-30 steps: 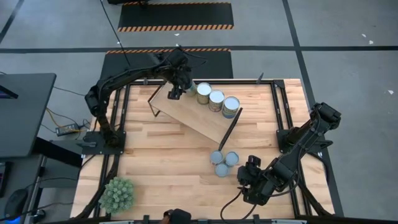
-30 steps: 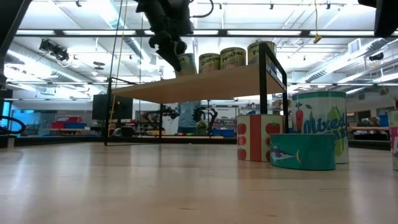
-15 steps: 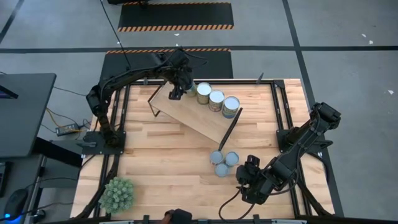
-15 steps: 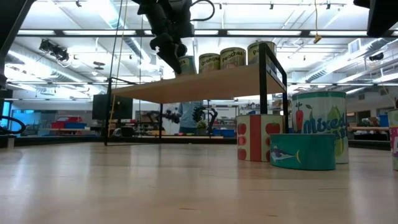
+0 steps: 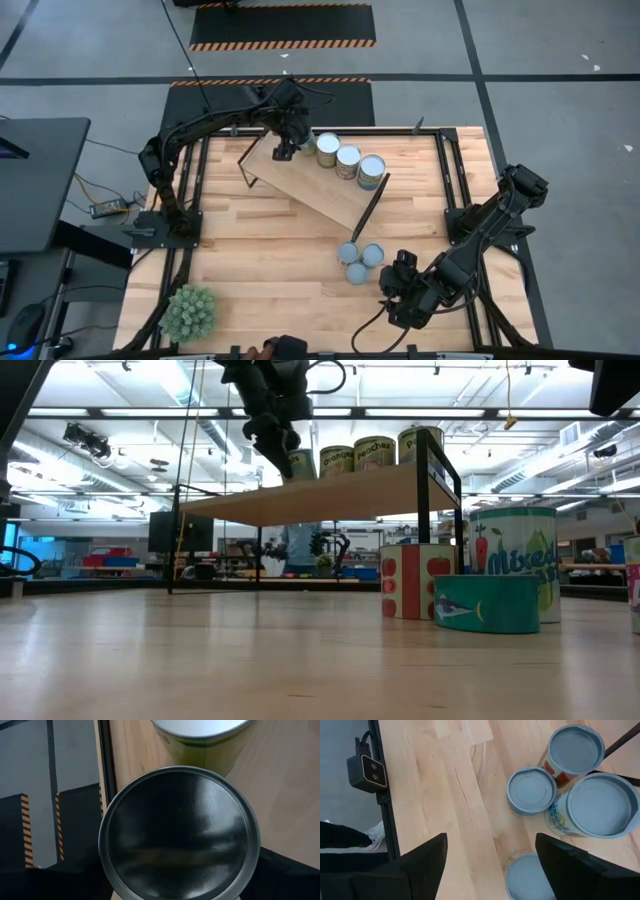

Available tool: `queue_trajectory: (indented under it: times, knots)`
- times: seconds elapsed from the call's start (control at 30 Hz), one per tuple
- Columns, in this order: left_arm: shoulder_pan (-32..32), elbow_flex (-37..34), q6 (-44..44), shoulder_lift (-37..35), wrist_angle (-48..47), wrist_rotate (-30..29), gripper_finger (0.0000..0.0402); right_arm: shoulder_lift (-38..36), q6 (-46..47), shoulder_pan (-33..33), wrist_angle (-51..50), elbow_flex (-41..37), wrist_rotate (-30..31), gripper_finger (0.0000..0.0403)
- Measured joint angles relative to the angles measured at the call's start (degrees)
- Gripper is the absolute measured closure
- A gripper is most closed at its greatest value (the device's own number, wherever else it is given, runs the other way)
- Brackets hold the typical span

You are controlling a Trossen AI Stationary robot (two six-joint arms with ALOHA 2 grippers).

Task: Pick and place cans onto a shelf
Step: Put the canned carrots on the shelf

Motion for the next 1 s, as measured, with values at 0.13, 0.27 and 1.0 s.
queue_trajectory:
  times: [0.13, 0.27, 1.0]
  knots:
    - [0.0, 0.0, -0.6, 0.0, 0.0, -0.9, 0.0083, 0.0, 0.0, 0.0, 0.5, 0.0, 0.0, 0.0094]
    - [-0.6, 0.0, -1.2, 0.0, -0.1, -1.0, 0.0082, 0.0, 0.0, 0.0, 0.6, 0.0, 0.0, 0.0094]
    - [-2.7, 0.0, 0.8, 0.0, 0.5, -10.5, 0.0014, 0.0, -1.6, -1.0, 2.3, 0.0, -0.3, 0.0094]
